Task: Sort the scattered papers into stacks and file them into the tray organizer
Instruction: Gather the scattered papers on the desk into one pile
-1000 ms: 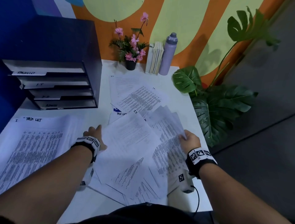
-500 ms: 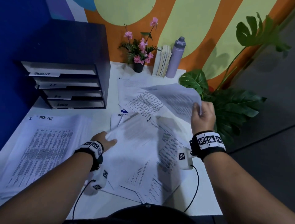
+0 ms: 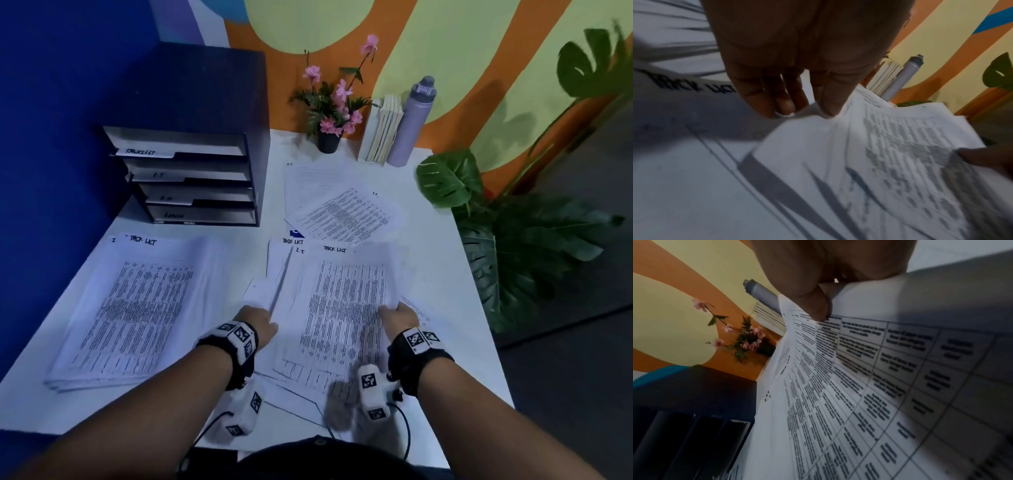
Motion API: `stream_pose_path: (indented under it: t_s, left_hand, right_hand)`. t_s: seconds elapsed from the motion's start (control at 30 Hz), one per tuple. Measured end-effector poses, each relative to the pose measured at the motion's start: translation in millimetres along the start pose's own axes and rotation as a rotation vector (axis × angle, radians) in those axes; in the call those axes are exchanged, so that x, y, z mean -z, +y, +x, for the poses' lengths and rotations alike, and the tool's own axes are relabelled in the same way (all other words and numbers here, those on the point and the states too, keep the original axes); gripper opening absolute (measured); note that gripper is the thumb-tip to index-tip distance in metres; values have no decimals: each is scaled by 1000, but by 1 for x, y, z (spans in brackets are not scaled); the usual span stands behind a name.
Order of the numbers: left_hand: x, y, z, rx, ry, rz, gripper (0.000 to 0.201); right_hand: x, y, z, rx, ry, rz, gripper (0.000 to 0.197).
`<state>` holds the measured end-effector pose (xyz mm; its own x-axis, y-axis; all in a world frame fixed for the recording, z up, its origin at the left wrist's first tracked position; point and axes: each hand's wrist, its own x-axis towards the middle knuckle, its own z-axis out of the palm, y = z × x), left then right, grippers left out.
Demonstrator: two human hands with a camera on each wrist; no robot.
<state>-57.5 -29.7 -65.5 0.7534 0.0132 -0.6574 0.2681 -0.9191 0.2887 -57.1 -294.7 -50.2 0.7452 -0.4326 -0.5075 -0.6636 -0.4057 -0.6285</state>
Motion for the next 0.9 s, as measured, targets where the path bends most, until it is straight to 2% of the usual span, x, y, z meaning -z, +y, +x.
stream_pose_path:
  t_s: [0.07, 0.17, 0.23, 0.27, 0.3, 0.37, 0.4, 0.47, 0.53, 0.63, 0.67, 0.77, 0.9]
  left_hand:
    - [-9, 2, 0, -92, -2, 27, 33]
    - [-18, 8, 4, -192, -14, -12, 43]
    - [-17, 9, 3, -159, 96, -44, 36]
    - [-13, 6, 1, -110, 162, -40, 27]
    - [-9, 2, 1, -37, 217, -19, 34]
    - [-3, -12, 3, 114, 236, 38, 80]
    - [-1, -18, 7, 167, 230, 67, 94]
    - [0, -24, 14, 238, 212, 91, 105]
    - [-2, -24, 17, 277, 192, 65, 94]
    - [-6, -23, 16, 210, 235, 56, 46]
    - [-6, -23, 15, 186, 243, 68, 39]
    - [-1, -21, 15, 155, 267, -5, 44]
    - [13, -21, 20, 53, 280, -180, 42]
  right_hand:
    - [-7, 2, -3, -11, -10, 40, 18]
    - [-8, -5, -5, -44, -43, 92, 46]
    - [-3, -10, 6, -45, -17, 92, 63]
    - [1, -11, 13, -29, -9, 35, 60]
    - [8, -12, 20, -5, -11, -44, 51]
    - [23, -12, 34, 35, -31, -176, 30]
    - [31, -12, 39, 54, -38, -224, 23]
    - [44, -11, 49, 99, -12, -368, 12]
    - [50, -8, 56, 145, 31, -554, 12]
    - [44, 8, 65, 205, 10, -685, 37]
    - [41, 12, 64, 221, -7, -716, 42]
    - [40, 22, 61, 234, 8, -758, 44]
    - [48, 21, 61, 218, 36, -624, 30]
